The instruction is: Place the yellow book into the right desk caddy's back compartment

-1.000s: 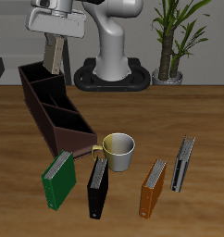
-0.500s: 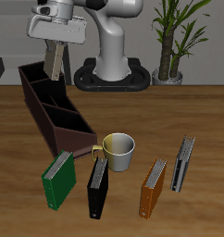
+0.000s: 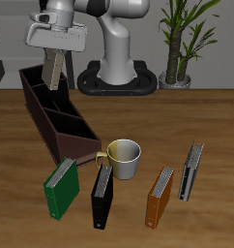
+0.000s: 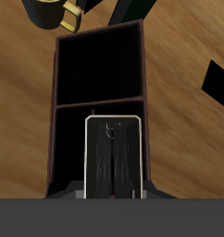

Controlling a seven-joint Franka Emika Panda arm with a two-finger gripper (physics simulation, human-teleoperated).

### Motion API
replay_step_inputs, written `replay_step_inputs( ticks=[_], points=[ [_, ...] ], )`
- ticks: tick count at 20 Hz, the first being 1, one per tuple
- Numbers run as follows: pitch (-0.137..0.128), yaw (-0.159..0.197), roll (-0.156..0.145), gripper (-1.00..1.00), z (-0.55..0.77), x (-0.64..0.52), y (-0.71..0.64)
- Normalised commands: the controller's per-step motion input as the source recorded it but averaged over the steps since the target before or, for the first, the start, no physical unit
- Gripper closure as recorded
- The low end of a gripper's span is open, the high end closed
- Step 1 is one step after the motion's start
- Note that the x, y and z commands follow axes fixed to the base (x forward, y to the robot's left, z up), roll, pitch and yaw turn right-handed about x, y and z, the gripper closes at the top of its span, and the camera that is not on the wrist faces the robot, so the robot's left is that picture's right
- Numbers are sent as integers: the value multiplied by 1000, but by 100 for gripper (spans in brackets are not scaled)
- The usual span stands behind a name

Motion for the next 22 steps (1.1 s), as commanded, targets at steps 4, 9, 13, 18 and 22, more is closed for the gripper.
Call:
replay_step_inputs(
  ticks=[4, 9, 13, 18, 22],
  points=[
    [34, 1, -31, 100, -136, 112, -145],
    [8, 16, -13, 100, -97, 86, -102],
    [23, 30, -2, 100, -133, 103, -89],
    [7, 8, 7, 100, -40, 123, 0],
    [-3, -3, 23, 100, 30, 94, 129]
  ],
)
